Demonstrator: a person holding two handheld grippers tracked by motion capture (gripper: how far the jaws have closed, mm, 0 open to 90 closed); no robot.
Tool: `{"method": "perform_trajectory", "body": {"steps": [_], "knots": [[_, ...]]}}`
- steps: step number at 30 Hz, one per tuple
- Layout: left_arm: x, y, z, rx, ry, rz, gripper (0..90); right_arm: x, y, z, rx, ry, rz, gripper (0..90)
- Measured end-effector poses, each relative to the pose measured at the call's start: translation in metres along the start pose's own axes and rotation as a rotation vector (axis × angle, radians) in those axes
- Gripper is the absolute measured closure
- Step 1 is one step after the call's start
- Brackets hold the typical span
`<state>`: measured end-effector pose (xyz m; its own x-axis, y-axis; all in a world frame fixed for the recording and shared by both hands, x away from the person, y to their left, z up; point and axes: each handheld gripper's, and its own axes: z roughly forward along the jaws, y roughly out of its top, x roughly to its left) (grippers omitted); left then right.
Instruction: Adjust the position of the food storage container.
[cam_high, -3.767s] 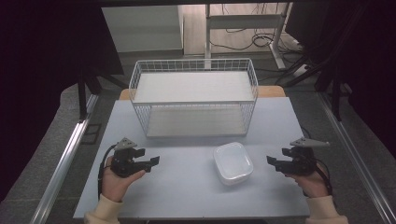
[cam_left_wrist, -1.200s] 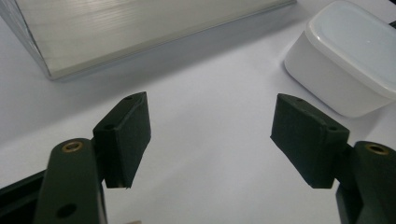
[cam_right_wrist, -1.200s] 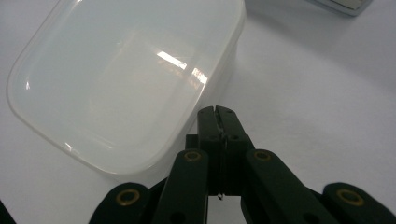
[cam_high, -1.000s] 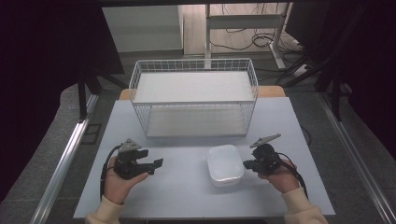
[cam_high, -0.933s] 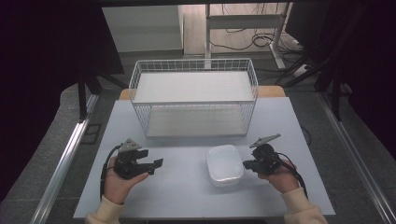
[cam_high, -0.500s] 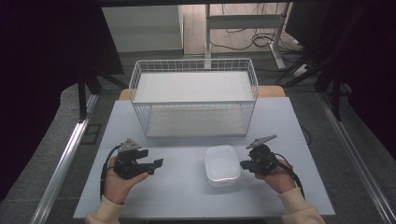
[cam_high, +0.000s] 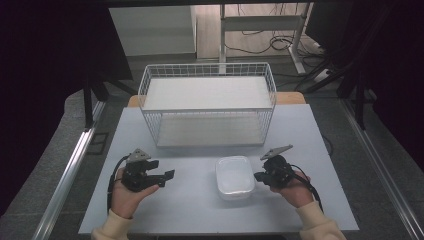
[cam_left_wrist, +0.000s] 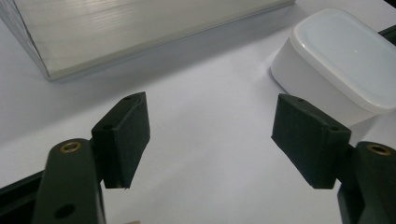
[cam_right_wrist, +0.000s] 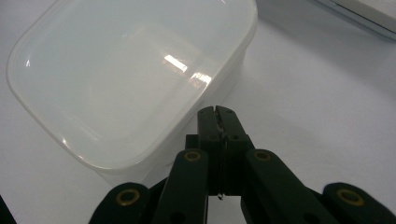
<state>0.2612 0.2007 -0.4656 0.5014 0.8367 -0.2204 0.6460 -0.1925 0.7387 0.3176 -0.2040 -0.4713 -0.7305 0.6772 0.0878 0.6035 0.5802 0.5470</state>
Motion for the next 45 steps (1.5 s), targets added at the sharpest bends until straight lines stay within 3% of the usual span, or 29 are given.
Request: {"method": "perform_trajectory", "body": {"steps": [28,41,45], "knots": [[-0.001,0.0,0.001,0.001,-0.006,0.006,26.5,0.024,0.013,0.019,0.002,0.034,-0.073,90.0],[-0.002,0.0,0.001,0.004,-0.007,0.008,26.5,0.024,0.013,0.02,-0.007,0.047,-0.07,90.0],[-0.001,0.0,0.0,0.0,-0.005,0.007,26.5,0.021,0.012,0.014,-0.021,0.032,-0.058,90.0]]}}
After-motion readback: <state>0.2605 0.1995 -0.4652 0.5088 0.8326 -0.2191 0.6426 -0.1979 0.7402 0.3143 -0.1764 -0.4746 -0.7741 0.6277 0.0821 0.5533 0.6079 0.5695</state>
